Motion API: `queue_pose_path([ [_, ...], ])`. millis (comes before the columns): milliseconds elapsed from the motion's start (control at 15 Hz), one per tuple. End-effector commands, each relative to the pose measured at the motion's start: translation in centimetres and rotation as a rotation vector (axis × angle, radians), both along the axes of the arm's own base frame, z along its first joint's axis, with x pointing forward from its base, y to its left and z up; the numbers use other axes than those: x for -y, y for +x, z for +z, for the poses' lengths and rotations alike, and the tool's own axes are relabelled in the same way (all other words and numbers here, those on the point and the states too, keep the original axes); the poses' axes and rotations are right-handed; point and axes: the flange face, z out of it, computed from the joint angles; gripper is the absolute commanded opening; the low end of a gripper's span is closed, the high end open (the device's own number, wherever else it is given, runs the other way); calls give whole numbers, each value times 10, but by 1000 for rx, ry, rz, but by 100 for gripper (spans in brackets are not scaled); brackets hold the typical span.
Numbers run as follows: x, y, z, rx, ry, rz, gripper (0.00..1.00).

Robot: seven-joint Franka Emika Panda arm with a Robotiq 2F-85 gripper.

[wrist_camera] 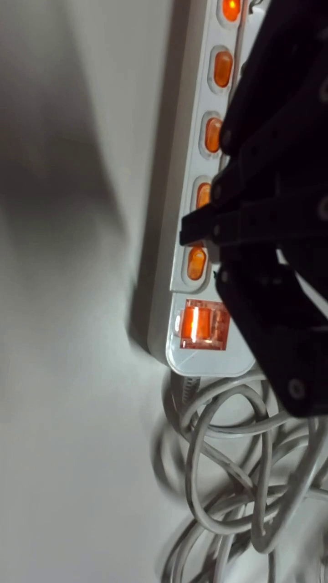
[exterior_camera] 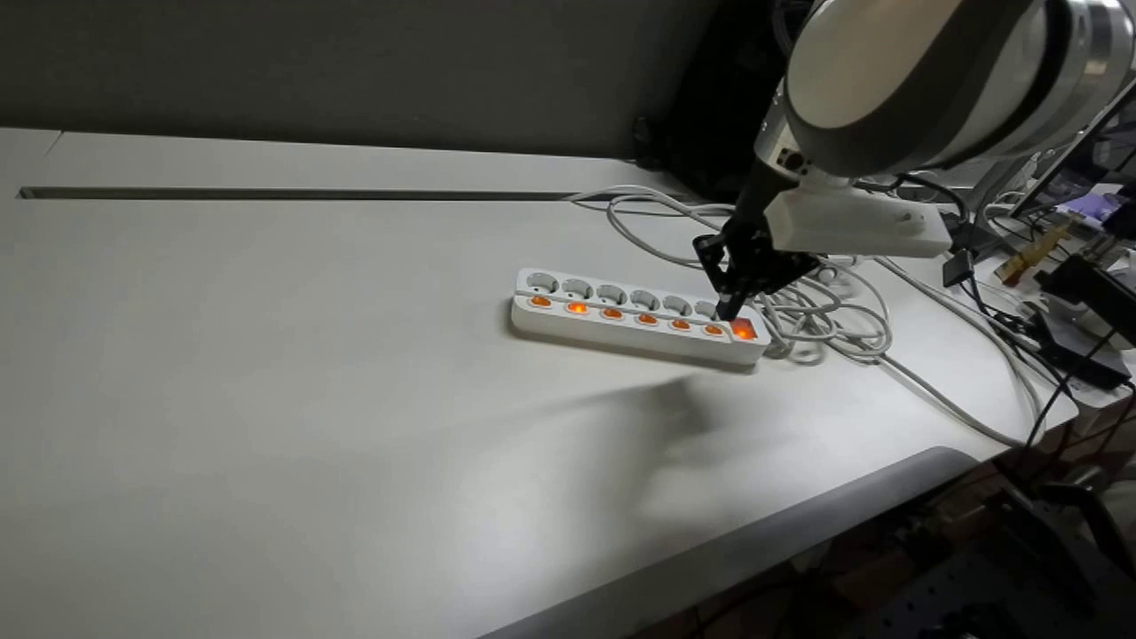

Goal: Turn on the fifth switch from the left

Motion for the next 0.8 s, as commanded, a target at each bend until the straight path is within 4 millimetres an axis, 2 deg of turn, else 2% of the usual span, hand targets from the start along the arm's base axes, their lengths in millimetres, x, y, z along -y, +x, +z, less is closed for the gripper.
queue_pose_path([
  [0, -11, 10, -15, 18, 5, -16, 0],
  [333, -28, 19, -22, 30, 35, -30, 0],
  [733, -22, 28, -21, 43, 53, -104, 0],
])
